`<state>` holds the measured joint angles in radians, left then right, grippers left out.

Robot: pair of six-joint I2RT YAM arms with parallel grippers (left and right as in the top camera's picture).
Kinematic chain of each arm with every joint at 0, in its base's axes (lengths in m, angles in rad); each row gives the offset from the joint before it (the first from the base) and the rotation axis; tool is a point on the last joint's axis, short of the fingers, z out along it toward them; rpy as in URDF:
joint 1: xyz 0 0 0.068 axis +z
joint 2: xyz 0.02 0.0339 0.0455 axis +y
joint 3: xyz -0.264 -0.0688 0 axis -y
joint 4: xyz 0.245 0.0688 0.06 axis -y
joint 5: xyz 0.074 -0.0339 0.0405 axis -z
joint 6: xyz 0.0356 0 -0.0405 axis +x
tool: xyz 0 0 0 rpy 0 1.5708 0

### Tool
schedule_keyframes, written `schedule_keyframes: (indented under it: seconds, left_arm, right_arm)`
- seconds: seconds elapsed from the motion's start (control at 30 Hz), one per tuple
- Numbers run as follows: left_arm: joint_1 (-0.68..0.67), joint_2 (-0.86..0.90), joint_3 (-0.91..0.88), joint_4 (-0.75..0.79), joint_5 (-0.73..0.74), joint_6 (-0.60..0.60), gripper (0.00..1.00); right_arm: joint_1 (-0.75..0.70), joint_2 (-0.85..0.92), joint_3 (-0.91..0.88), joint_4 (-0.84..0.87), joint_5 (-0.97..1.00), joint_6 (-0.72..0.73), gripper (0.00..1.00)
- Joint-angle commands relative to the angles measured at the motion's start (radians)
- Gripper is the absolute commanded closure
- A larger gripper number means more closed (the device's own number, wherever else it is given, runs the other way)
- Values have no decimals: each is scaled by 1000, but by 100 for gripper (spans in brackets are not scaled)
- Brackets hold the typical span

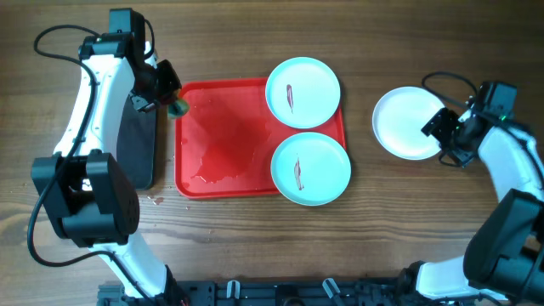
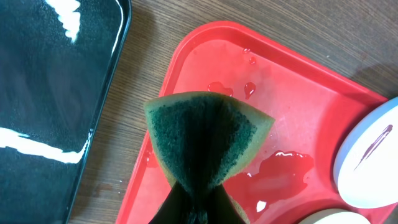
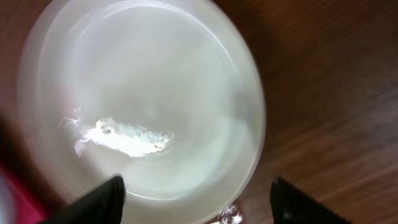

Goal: Clean dirty plates on tray and stack at the side
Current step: 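Grasp the lower light-blue plate rim with the right gripper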

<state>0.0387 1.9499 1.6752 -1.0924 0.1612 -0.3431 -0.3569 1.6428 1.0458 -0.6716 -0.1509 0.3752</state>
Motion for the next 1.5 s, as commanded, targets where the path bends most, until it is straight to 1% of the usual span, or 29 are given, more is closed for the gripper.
schedule_keyframes:
  seconds: [0.0,0.07,0.13,0.2,0.23,0.27,0.33,0.43,0.53,0.57,0.6,0.63,0.67,0.7,0.77,0.87,0.9,0.93,0.97,1.0,1.03,1.1,1.17,1.23,1.3,1.37,1.4,1.43,1.47]
  left_arm:
    - [-2,-25,17,3,-6,-5,96]
    - [-2,-26,17,3,-5,-5,96]
    - [-2,-25,17,2,-5,-5,96]
    - [-2,-26,17,3,-5,-5,96]
    - [-2,-26,17,3,-5,-5,96]
    - [-2,-26,17,3,-5,-5,96]
    - [-2,-25,17,3,-5,-5,96]
    - [-2,-25,17,3,-5,-5,96]
    - [-2,-26,17,3,-5,-5,96]
    - [-2,-26,17,3,-5,-5,96]
    - [-2,-26,17,3,-6,-5,96]
    - [-2,-26,17,3,-6,-5,96]
    - [-2,-25,17,3,-6,-5,96]
    - [-2,-25,17,3,-5,-5,96]
    - [-2,-26,17,3,-6,-5,96]
    - [-2,-26,17,3,-6,-5,96]
    - [-2,-25,17,3,-6,-5,96]
    - [-2,-25,17,3,-6,-5,96]
    - [-2,-26,17,3,-6,-5,96]
    - [-2,-25,17,3,-6,-5,96]
    - [-2,-25,17,3,-6,-5,96]
    - [-2,-25,17,3,-5,-5,96]
    - [-2,-25,17,3,-5,-5,96]
    - [-2,-25,17,3,-5,-5,96]
    - [-2,-26,17,3,-5,-5,96]
    - [-2,-25,17,3,-5,-5,96]
    - [-2,-25,17,3,-5,-5,96]
    - [-2,-25,17,3,-5,-5,96]
    - [-2,-25,17,3,-5,-5,96]
  right_arm:
    - [71,-101,144,-142,-304,-169,25]
    - [175,-108,140,-229,-303,-193,25]
    - [270,-99,114,-258,-299,-192,26]
    - [378,-88,69,-246,-286,-183,28]
    - [443,-80,37,-237,-205,-131,28]
    - [477,-73,16,-228,-156,-121,30]
    - [538,-54,-32,-184,-116,-121,35]
    - [586,6,-74,-102,-72,-121,48]
    - [589,69,-75,-80,-13,-121,57]
    - [589,86,-75,-72,-14,-121,66]
    - [589,91,-75,-72,-14,-115,79]
    - [589,91,-75,-72,-14,-112,87]
    - [589,91,-75,-72,-14,-110,93]
    - [589,91,-74,-74,-14,-109,96]
    - [589,87,-54,-110,-14,-109,96]
    - [590,69,19,-207,-21,-110,96]
    - [599,50,53,-239,-51,-110,96]
    - [625,29,81,-249,-94,-110,95]
    - [679,15,102,-230,-125,-68,96]
    - [726,15,103,-198,-123,-18,96]
    - [812,27,102,-108,-101,71,96]
    - [916,61,102,28,-15,198,96]
    - [1000,138,102,195,48,285,96]
    - [1029,227,102,297,45,313,96]
    - [1031,286,103,335,41,331,96]
    - [1031,301,103,363,23,306,95]
    - [1031,300,103,372,23,304,85]
    - [1031,300,103,387,23,304,72]
    - [1030,300,103,388,22,294,70]
